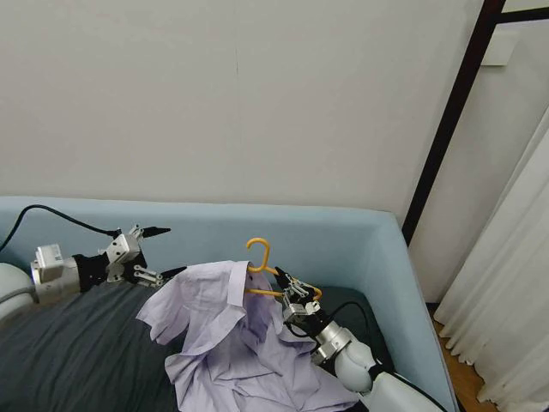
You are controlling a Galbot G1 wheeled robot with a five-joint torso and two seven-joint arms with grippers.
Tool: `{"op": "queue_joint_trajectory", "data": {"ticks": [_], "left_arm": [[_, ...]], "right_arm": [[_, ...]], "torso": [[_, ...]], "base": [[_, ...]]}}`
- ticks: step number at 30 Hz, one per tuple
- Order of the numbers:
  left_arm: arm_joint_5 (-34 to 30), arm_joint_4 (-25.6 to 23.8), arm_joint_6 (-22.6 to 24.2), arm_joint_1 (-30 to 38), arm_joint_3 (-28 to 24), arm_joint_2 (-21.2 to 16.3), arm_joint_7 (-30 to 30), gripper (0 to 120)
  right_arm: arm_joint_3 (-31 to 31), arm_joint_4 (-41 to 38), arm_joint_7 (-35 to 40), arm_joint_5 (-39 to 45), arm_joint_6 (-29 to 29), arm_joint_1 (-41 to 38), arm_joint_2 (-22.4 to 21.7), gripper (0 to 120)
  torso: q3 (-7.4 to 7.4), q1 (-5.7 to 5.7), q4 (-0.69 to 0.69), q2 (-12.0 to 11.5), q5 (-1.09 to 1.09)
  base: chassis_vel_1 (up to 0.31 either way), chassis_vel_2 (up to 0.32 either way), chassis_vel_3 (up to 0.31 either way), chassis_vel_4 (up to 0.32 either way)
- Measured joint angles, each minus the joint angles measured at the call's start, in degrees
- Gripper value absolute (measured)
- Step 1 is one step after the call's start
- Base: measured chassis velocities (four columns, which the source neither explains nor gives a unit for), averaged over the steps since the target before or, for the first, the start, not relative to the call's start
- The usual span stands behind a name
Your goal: Pick up the clothes from the sofa and hang them on the clothes hanger.
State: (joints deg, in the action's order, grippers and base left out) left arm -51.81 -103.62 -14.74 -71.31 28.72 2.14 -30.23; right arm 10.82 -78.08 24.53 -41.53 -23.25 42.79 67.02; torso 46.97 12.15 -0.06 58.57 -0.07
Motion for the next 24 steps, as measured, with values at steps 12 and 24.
{"op": "queue_joint_trajectory", "data": {"ticks": [12,24], "left_arm": [[-4.37,2.21,2.09,2.5,-4.76,8.13,0.12,100],[-0.6,5.69,3.32,25.38,-26.63,22.78,3.28,100]], "right_arm": [[-0.35,-1.68,-0.01,-1.11,-0.41,1.21,-0.28,5],[-0.35,-0.8,-0.12,-1.1,-0.03,0.51,-0.38,5]], "torso": [[0.0,0.0,0.0,0.0,0.01],[0.0,-0.01,-0.03,0.0,0.01]], "base": [[0.0,0.0,0.0,0.0],[0.0,0.0,0.0,0.0]]}}
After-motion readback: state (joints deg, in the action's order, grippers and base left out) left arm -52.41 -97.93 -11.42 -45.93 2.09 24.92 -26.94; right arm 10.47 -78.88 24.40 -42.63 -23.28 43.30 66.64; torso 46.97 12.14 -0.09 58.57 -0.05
